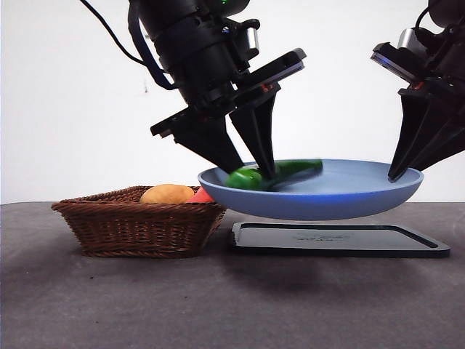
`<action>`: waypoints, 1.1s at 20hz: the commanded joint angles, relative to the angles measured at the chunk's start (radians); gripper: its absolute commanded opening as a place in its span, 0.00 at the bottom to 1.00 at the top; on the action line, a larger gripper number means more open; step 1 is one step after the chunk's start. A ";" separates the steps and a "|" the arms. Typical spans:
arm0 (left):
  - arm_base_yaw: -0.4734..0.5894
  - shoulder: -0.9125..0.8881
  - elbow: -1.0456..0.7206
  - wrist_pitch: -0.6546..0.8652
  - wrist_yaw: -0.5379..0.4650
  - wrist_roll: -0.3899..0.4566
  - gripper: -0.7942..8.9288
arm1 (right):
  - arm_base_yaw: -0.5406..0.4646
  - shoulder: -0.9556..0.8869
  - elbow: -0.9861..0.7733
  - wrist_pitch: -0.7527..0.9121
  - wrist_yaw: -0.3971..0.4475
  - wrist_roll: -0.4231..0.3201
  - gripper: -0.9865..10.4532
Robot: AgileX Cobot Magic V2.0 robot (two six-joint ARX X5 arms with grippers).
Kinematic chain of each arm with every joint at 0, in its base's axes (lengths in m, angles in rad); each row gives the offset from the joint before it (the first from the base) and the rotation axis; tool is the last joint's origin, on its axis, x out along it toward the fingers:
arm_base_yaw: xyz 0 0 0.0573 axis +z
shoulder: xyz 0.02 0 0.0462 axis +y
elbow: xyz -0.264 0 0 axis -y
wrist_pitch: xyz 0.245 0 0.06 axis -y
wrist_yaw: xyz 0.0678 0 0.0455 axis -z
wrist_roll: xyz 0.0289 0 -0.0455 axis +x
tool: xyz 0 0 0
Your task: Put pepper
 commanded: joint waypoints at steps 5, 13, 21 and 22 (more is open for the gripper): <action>-0.016 -0.006 0.019 0.002 0.058 0.012 0.32 | 0.003 0.011 0.021 0.000 -0.010 0.012 0.09; -0.015 -0.175 0.020 -0.008 0.104 0.039 0.32 | 0.001 0.011 0.021 -0.001 -0.008 0.010 0.09; -0.015 -0.476 0.020 -0.007 0.106 0.076 0.32 | -0.131 0.068 0.084 0.055 -0.002 0.050 0.09; -0.015 -0.509 0.020 -0.007 0.106 0.076 0.32 | -0.145 0.096 0.112 0.054 -0.003 0.052 0.09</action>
